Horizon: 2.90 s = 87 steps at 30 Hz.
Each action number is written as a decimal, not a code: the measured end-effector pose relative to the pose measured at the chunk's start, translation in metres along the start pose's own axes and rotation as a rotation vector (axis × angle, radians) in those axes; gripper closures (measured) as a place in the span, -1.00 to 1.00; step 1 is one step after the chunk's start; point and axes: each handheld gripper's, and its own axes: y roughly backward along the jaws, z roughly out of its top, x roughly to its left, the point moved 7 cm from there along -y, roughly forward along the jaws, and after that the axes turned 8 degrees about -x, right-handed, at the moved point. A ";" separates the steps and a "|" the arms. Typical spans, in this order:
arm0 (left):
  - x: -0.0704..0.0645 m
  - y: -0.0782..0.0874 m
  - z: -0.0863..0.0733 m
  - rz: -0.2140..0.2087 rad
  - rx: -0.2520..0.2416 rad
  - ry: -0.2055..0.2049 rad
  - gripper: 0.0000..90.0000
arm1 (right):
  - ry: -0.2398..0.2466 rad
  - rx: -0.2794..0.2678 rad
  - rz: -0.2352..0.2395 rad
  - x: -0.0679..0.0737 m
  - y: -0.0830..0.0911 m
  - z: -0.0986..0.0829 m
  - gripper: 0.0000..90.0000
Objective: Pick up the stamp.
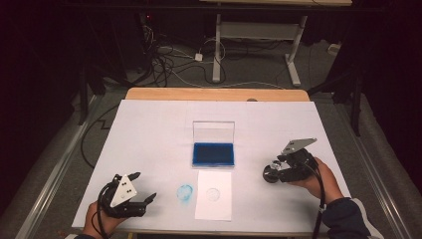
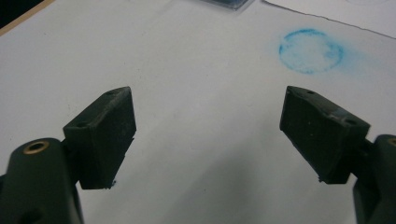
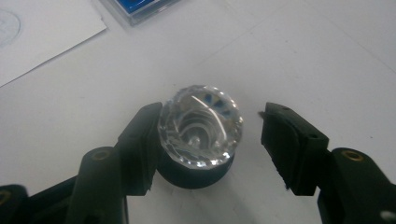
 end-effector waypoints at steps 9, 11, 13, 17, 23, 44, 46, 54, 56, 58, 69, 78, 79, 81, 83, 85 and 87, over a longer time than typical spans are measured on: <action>-0.003 -0.002 0.000 -0.022 0.006 -0.010 -0.62 | 0.013 0.003 0.043 0.004 -0.002 0.001 0.15; -0.004 -0.002 0.000 -0.027 0.006 -0.013 -0.62 | 0.019 0.003 0.047 0.005 -0.001 0.001 0.20; -0.004 -0.002 0.000 -0.030 0.005 -0.016 -0.62 | 0.019 -0.003 0.046 0.004 -0.001 0.001 0.24; -0.002 -0.001 0.000 -0.027 0.001 -0.015 -0.62 | 0.026 -0.002 0.047 0.004 0.000 0.001 0.24; -0.002 -0.001 0.000 -0.024 0.013 -0.022 -0.62 | 0.039 -0.002 0.050 0.005 0.002 0.000 0.25; -0.002 0.000 0.003 -0.030 -0.011 -0.005 -0.62 | 0.115 -0.124 0.039 0.022 0.025 0.018 0.26; -0.002 -0.001 0.003 -0.032 -0.011 -0.003 -0.62 | 0.118 -0.124 0.042 0.022 0.025 0.019 0.26; -0.002 -0.001 0.003 -0.029 -0.014 -0.012 -0.62 | 0.126 -0.130 0.052 0.028 0.027 0.020 0.26; -0.002 -0.001 0.003 -0.029 -0.013 -0.013 -0.62 | 0.131 -0.136 0.056 0.031 0.028 0.022 0.26; -0.003 -0.001 0.003 -0.033 -0.008 -0.005 -0.62 | 0.135 -0.138 0.059 0.032 0.028 0.022 0.26; -0.005 -0.003 0.003 -0.048 -0.007 -0.003 -0.62 | 0.111 -0.228 0.020 0.033 0.040 0.034 0.26; -0.005 -0.005 0.004 -0.055 -0.006 -0.018 -0.62 | 0.111 -0.256 0.020 0.036 0.043 0.040 0.26; -0.006 -0.006 0.004 -0.056 -0.006 -0.018 -0.62 | 0.110 -0.266 0.020 0.037 0.043 0.041 0.26; -0.006 -0.006 0.004 -0.057 -0.004 -0.020 -0.62 | 0.112 -0.268 0.024 0.038 0.043 0.042 0.26; -0.006 -0.006 0.004 -0.060 -0.005 -0.020 -0.62 | 0.110 -0.274 0.026 0.040 0.043 0.043 0.26; -0.006 -0.007 0.004 -0.061 -0.003 -0.021 -0.62 | 0.113 -0.277 0.024 0.040 0.042 0.044 0.26; -0.007 -0.007 0.004 -0.064 -0.003 -0.020 -0.62 | 0.112 -0.277 0.023 0.041 0.041 0.045 0.26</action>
